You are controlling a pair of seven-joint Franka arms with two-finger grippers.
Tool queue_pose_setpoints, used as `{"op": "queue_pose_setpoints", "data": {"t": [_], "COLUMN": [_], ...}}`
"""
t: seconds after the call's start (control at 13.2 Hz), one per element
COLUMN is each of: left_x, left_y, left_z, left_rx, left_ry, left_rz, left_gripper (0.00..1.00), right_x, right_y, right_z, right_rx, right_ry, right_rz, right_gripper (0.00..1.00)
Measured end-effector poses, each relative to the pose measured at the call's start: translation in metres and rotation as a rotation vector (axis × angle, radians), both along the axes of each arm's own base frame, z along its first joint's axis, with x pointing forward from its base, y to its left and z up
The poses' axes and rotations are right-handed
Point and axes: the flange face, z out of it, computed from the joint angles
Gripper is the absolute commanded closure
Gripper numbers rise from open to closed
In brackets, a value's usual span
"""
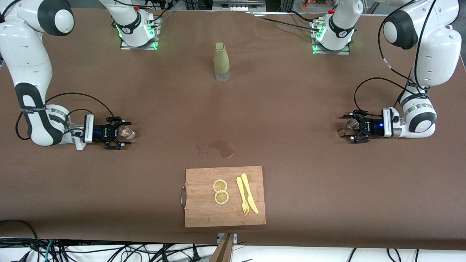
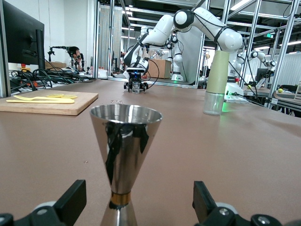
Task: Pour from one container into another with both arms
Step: 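Close the right gripper on the beaker while the left gripper grips the jigger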
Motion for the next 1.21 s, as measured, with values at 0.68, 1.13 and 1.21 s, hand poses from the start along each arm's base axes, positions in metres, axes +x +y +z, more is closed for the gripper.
{"op": "queue_pose_setpoints", "data": {"t": [0.68,1.13,1.21], "left_x": [0.001,0.001,0.001], "left_y": [0.005,0.005,0.005], "left_z": [0.004,0.003,0.003], "left_rx": [-0.024,-0.025,-0.025], "left_ry": [-0.022,-0.022,-0.023], "left_rz": [0.026,0.026,0.026], "left_gripper": [0.05,0.22,0.23], "right_x": [0.001,0.002,0.006], "right_y": [0.016,0.072,0.088], "right_z": [0.0,0.014,0.018], "right_rx": [0.024,0.111,0.121], "right_ry": [0.001,0.164,0.184], "right_rz": [0.029,0.12,0.137], "right_gripper": [0.88,0.92,0.92]}}
